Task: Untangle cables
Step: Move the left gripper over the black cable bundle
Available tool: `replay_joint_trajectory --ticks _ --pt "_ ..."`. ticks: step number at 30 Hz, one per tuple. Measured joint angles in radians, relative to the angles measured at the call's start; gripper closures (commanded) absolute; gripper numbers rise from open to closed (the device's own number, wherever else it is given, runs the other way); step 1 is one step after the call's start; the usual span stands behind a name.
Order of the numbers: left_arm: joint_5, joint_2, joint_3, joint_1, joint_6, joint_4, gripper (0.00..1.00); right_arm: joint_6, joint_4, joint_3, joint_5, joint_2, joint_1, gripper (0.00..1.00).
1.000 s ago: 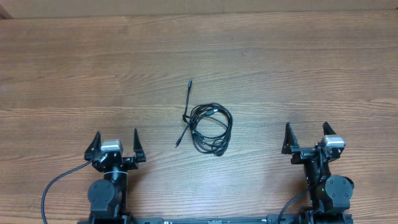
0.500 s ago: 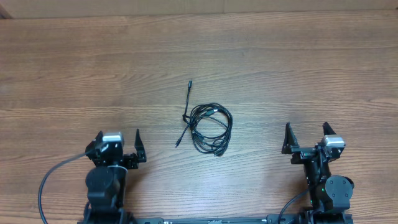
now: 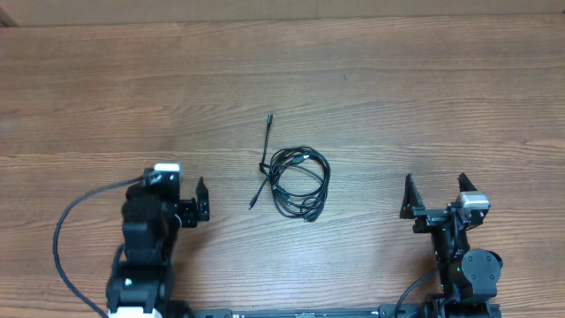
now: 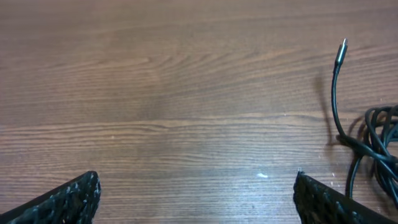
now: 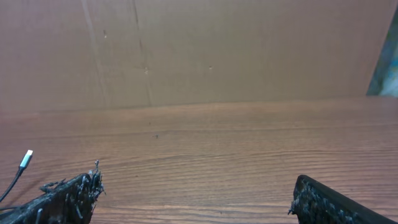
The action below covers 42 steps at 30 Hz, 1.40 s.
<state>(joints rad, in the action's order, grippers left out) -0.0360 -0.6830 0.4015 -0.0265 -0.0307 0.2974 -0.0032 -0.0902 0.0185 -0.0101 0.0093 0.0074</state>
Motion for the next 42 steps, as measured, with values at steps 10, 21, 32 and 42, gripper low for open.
replay_joint_trajectory --ticks 10,21,32,42 --pt "0.051 -0.234 0.301 0.000 -0.015 0.219 0.01 -0.001 0.000 0.000 0.000 0.000 0.000 0.00" --pt "0.108 -0.484 0.628 -0.010 -0.036 0.484 0.00 -0.001 0.000 0.000 0.000 0.000 0.000 0.00" --pt "0.169 -0.638 0.781 -0.146 -0.050 0.658 0.00 -0.001 0.000 0.000 0.000 0.000 0.000 0.00" --pt "0.292 -0.777 0.787 -0.198 0.023 0.679 0.00 0.000 0.000 0.000 0.000 0.000 0.000 0.00"
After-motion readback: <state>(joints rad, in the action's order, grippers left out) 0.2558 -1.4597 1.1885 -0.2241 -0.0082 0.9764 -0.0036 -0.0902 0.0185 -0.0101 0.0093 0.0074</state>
